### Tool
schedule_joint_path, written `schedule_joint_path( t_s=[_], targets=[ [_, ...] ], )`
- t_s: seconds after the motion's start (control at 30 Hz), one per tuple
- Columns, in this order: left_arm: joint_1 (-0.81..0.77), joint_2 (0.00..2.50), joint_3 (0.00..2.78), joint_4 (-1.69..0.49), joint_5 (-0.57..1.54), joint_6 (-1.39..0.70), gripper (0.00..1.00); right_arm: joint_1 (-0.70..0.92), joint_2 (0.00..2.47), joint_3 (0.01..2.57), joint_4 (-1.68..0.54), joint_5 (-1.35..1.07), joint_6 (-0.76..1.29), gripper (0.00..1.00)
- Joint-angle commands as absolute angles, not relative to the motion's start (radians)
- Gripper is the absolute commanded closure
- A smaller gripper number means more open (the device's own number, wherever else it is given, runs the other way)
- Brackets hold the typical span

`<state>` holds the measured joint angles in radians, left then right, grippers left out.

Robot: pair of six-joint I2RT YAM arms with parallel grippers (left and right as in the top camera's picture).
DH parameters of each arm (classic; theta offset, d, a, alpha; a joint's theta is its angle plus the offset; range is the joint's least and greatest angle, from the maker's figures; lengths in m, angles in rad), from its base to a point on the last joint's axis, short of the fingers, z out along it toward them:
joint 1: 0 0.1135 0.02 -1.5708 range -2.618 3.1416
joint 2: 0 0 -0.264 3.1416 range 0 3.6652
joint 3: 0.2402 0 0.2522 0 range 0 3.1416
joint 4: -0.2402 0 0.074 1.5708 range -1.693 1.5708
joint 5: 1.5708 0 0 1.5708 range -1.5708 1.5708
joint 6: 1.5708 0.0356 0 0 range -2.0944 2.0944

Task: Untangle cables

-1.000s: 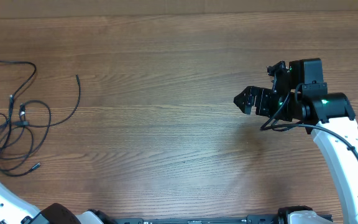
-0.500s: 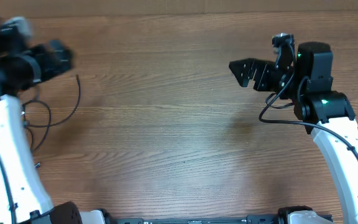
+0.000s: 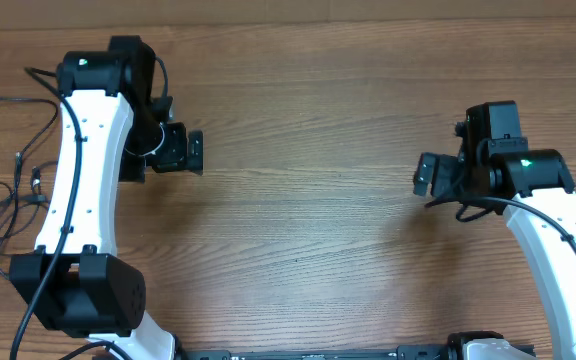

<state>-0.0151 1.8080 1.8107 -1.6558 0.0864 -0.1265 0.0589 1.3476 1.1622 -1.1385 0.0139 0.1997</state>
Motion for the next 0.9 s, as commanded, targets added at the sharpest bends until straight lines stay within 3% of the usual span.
schedule_joint_path(
  t_s=[0.0,0.27,0.57,0.87],
  targets=[
    [-0.028,1.782,1.812,-1.690,0.044,-0.156,0.00,0.045,1.327,1.165,-1.166,0.033,0.184,0.00],
    [-0.028,1.519,1.687,-1.564,0.048,-0.153,0.01,0.038,1.102,1.122,-1.108,-0.012,0.121,0.00],
    [-0.027,0.882,1.226,-1.157,0.026,-0.160,0.01,0.038,0.793,1.014,-1.032,-0.019,0.126,0.00],
    [-0.027,0.575,1.162,-1.211,0.022,-0.165,0.01,0.038,0.776,1.015,-1.034,-0.021,0.126,0.00]
  ],
)
